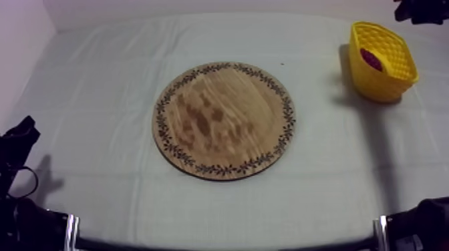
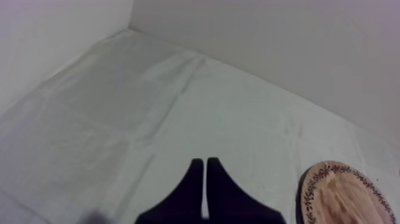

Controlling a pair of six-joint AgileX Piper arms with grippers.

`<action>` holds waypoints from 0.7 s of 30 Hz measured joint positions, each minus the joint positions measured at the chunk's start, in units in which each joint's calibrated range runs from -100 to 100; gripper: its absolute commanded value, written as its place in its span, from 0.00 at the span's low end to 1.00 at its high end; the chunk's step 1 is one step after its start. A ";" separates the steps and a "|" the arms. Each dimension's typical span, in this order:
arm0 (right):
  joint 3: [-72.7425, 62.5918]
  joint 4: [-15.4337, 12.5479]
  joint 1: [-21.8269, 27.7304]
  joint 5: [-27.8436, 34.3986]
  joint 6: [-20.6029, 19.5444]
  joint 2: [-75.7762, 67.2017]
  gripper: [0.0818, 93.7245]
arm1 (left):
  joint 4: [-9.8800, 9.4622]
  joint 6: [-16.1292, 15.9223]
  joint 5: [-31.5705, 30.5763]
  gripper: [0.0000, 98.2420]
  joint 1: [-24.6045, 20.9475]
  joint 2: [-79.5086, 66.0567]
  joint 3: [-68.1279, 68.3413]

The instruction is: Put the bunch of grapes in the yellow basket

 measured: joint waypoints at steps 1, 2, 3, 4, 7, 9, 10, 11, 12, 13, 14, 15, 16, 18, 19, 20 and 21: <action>2.05 -0.23 -0.54 -0.20 0.07 -3.21 0.10 | 0.00 0.00 0.00 0.00 0.00 0.00 0.00; 4.13 -0.36 -1.04 -0.61 0.12 -5.78 0.07 | 0.00 0.00 0.00 0.00 0.00 0.00 0.00; 6.33 -0.36 -1.48 -1.74 0.35 -9.04 0.05 | 0.00 0.00 0.00 0.00 0.00 0.00 0.00; 8.60 -0.36 -1.83 -2.72 0.61 -12.33 0.04 | 0.00 0.00 0.00 0.00 0.00 0.00 0.00; 15.14 -0.93 -2.72 -5.10 0.88 -22.10 0.01 | 0.00 0.00 0.00 0.00 0.00 0.00 0.00; 19.48 -0.93 -3.47 -6.78 0.48 -27.67 0.01 | 0.00 0.00 0.00 0.00 0.00 0.00 0.00; 21.98 -0.93 -3.88 -7.75 0.10 -30.66 0.01 | 0.00 0.00 0.00 0.00 0.00 0.00 0.00; 24.01 -0.93 -4.26 -8.58 -0.10 -32.97 0.01 | 0.00 0.00 0.00 0.00 0.00 0.00 0.00; 26.59 -0.87 -4.60 -9.56 -0.33 -35.82 0.00 | 0.00 0.00 0.00 0.00 0.00 0.00 0.00; 29.24 -0.81 -4.90 -10.77 -0.63 -38.66 0.00 | 0.00 0.00 0.00 0.00 0.00 0.00 0.00; 31.95 -0.75 -5.14 -12.03 -0.90 -41.40 0.00 | 0.00 0.00 0.00 0.00 0.00 0.00 0.00; 34.68 -0.75 -5.30 -13.09 -0.99 -44.02 0.00 | 0.00 0.00 0.00 0.00 0.00 0.00 0.00; 37.46 -0.95 -5.48 -13.96 -0.99 -46.61 0.00 | 0.00 0.00 0.00 0.00 0.00 0.00 0.00; 42.42 -1.93 -5.57 -15.36 -0.60 -51.15 0.00 | 0.00 0.00 0.00 0.00 0.00 0.00 0.00; 45.16 -2.23 -5.72 -16.22 -0.28 -53.57 0.00 | 0.00 0.00 0.00 0.00 0.00 0.00 0.00; 47.85 -2.56 -5.78 -17.04 0.06 -55.87 0.00 | 0.00 0.00 0.00 0.00 0.00 0.00 0.00; 49.94 -2.86 -5.88 -17.39 0.22 -57.61 0.00 | 0.00 0.00 0.00 0.00 0.00 0.00 0.00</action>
